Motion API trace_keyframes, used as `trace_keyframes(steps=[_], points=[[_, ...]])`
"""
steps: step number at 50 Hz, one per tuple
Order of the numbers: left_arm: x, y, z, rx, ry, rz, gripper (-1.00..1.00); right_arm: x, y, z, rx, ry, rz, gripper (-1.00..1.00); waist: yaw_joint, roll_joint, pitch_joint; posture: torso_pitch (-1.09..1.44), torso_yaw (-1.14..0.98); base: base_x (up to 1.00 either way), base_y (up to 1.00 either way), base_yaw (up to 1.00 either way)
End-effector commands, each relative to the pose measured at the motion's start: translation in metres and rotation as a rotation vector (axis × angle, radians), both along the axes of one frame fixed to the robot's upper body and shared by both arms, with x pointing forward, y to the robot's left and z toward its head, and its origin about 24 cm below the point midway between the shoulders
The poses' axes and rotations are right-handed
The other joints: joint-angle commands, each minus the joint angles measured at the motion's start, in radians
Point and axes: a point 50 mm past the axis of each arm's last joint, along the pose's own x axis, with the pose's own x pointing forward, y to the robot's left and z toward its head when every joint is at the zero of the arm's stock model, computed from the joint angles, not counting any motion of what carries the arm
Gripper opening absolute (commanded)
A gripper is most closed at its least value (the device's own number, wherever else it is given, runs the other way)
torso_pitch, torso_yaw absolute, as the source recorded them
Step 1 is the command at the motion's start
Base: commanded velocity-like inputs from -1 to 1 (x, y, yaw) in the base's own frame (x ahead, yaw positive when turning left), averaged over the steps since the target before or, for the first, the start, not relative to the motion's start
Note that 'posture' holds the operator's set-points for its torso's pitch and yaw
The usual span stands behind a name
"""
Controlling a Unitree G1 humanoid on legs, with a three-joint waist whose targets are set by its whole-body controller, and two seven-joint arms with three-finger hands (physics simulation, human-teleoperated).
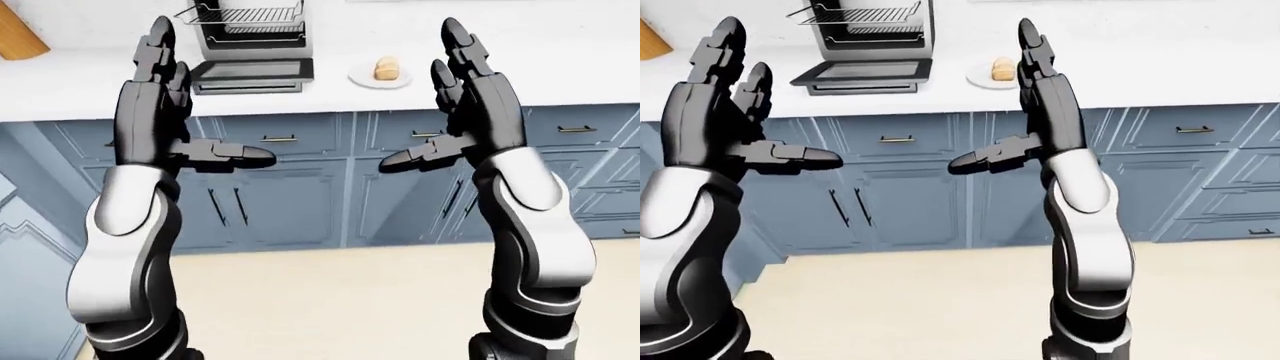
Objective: Place the bread on the top rack of the toaster oven.
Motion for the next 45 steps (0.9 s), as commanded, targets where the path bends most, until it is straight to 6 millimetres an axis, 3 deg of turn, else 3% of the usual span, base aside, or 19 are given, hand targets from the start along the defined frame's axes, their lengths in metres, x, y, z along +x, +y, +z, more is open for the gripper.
trace_keyframes(steps=[1, 5, 8, 9, 10, 12, 19, 21, 22, 23, 24, 25, 27, 31, 33, 35, 36, 38, 45], points=[[-0.007, -0.001, 0.016, 0.01, -0.091, -0.005, 1.0, -0.006, -0.004, 0.018, -0.001, -0.103, -0.021, 1.0, -0.007, 0.018, -0.024, 0.0, 0.0, 0.14, 0.0, 0.0], [-0.011, 0.001, 0.019, 0.012, -0.099, 0.004, 1.0, -0.007, -0.004, 0.019, -0.003, -0.11, -0.027, 1.0, -0.002, -0.011, -0.024, 0.0, 0.0, 0.14, 0.0, 0.0], [-0.014, 0.003, 0.024, 0.013, -0.109, 0.009, 1.0, -0.005, -0.005, 0.02, -0.003, -0.121, -0.04, 1.0, 0.004, -0.063, -0.024, 0.0, 0.0, 0.14, 0.0, 0.0], [-0.015, 0.003, 0.026, 0.013, -0.113, 0.01, 1.0, -0.004, -0.005, 0.02, -0.005, -0.122, -0.042, 1.0, 0.009, -0.07, -0.034, 0.0, 0.0, 0.14, 0.0, 0.0], [-0.016, 0.003, 0.027, 0.015, -0.117, 0.01, 1.0, -0.004, -0.005, 0.021, -0.002, -0.124, -0.041, 1.0, -0.003, -0.055, -0.025, 0.0, 0.0, 0.14, 0.0, 0.0], [-0.017, 0.004, 0.03, 0.014, -0.123, 0.011, 1.0, -0.005, -0.006, 0.022, 0.0, -0.135, -0.041, 1.0, -0.004, -0.071, -0.022, 0.0, 0.0, 0.2, 0.0, 0.0], [-0.023, 0.005, 0.038, 0.017, -0.144, 0.018, 1.0, -0.005, -0.005, 0.02, 0.005, -0.136, -0.041, 1.0, -0.015, -0.003, 0.004, 0.0, 0.0, 0.29, 0.0, 0.0], [-0.025, 0.006, 0.039, 0.019, -0.147, 0.02, 1.0, -0.006, -0.005, 0.02, 0.004, -0.136, -0.043, 1.0, -0.021, 0.044, -0.009, 0.0, 0.0, 0.3, 0.0, 0.0], [-0.026, 0.007, 0.041, 0.02, -0.151, 0.025, 1.0, -0.007, -0.006, 0.02, 0.006, -0.137, -0.044, 1.0, -0.02, 0.083, -0.025, 0.0, 0.0, 0.3, 0.0, 0.0], [-0.028, 0.008, 0.043, 0.021, -0.157, 0.03, 1.0, -0.007, -0.006, 0.02, 0.006, -0.138, -0.044, 1.0, -0.011, 0.046, -0.014, 0.0, 0.0, 0.29, 0.0, 0.0], [-0.028, 0.009, 0.043, 0.023, -0.158, 0.032, 1.0, -0.007, -0.006, 0.02, 0.006, -0.14, -0.046, 1.0, -0.019, 0.059, -0.011, 0.0, 0.0, 0.3, 0.0, 0.0], [-0.029, 0.009, 0.045, 0.022, -0.162, 0.034, 1.0, -0.007, -0.007, 0.019, 0.006, -0.138, -0.047, 1.0, -0.012, 0.055, -0.012, 0.0, 0.0, 0.29, 0.0, 0.0], [-0.031, 0.01, 0.047, 0.02, -0.168, 0.037, 1.0, -0.007, -0.005, 0.019, 0.006, -0.14, -0.045, 1.0, -0.008, 0.038, -0.021, 0.0, 0.0, 0.29, 0.0, 0.0], [-0.035, 0.009, 0.05, 0.014, -0.178, 0.036, 1.0, -0.006, -0.006, 0.019, 0.004, -0.14, -0.048, 1.0, 0.0, 0.0, -0.013, 0.0, 0.0, 0.29, 0.0, 0.0], [-0.034, 0.007, 0.05, 0.013, -0.179, 0.03, 1.0, -0.004, -0.005, 0.02, 0.002, -0.14, -0.043, 1.0, 0.007, -0.03, -0.015, 0.0, 0.0, 0.29, 0.0, 0.0], [-0.035, 0.007, 0.052, 0.013, -0.183, 0.029, 1.0, -0.003, -0.005, 0.02, 0.0, -0.142, -0.042, 1.0, 0.012, -0.087, -0.029, 0.0, 0.0, 0.3, 0.0, 0.0], [-0.035, 0.007, 0.052, 0.01, -0.183, 0.03, 1.0, -0.003, -0.005, 0.02, 0.005, -0.143, -0.04, 1.0, 0.006, -0.067, -0.026, 0.0, 0.0, 0.32, 0.0, 0.0], [-0.034, 0.006, 0.051, 0.009, -0.18, 0.025, 1.0, -0.002, -0.004, 0.019, 0.005, -0.142, -0.04, 1.0, 0.003, -0.078, -0.008, 0.0, 0.0, 0.32, 0.0, 0.0], [-0.035, 0.006, 0.051, 0.01, -0.182, 0.025, 1.0, -0.004, -0.005, 0.017, 0.005, -0.139, -0.041, 1.0, -0.015, -0.021, -0.003, 0.0, 0.0, 0.33, 0.0, 0.0]])
